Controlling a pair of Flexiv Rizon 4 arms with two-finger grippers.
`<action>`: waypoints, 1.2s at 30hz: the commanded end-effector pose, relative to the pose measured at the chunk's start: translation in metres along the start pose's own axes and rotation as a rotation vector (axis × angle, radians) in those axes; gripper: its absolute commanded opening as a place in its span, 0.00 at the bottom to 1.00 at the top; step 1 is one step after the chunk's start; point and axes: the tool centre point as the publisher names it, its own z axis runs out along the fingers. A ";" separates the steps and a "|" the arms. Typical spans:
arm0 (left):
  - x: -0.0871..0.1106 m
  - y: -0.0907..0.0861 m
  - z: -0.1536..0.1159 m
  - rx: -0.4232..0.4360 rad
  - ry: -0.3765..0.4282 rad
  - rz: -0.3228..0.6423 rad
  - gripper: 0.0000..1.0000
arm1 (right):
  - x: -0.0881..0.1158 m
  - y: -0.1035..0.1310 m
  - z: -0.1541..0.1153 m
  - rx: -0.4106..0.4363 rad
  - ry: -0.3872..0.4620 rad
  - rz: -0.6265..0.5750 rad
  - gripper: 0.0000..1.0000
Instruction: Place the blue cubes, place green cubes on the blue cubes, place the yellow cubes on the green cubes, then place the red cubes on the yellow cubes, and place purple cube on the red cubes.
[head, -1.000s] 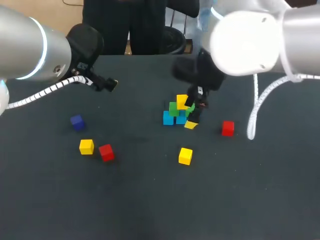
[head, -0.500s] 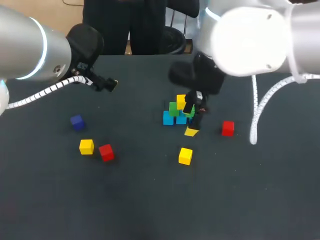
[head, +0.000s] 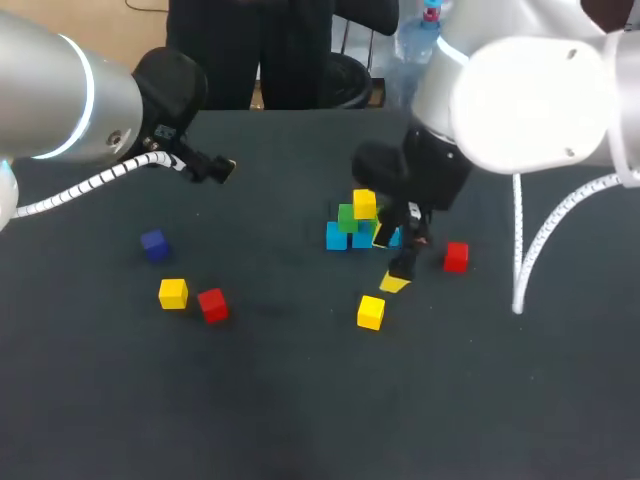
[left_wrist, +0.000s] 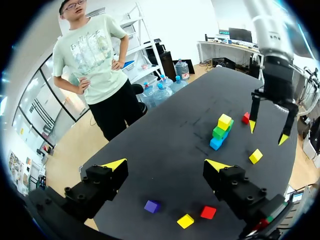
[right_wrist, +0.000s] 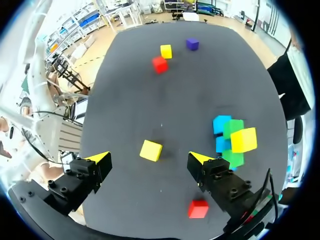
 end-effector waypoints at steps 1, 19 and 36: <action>0.001 0.001 0.000 0.001 -0.002 0.001 1.00 | -0.006 -0.008 0.012 -0.048 0.006 -0.003 1.00; 0.001 0.001 0.000 0.001 -0.002 0.001 1.00 | -0.010 -0.006 0.001 -0.045 -0.044 -0.015 1.00; 0.001 0.001 0.000 0.001 -0.002 0.001 1.00 | -0.063 -0.005 0.054 -0.195 0.159 -0.122 1.00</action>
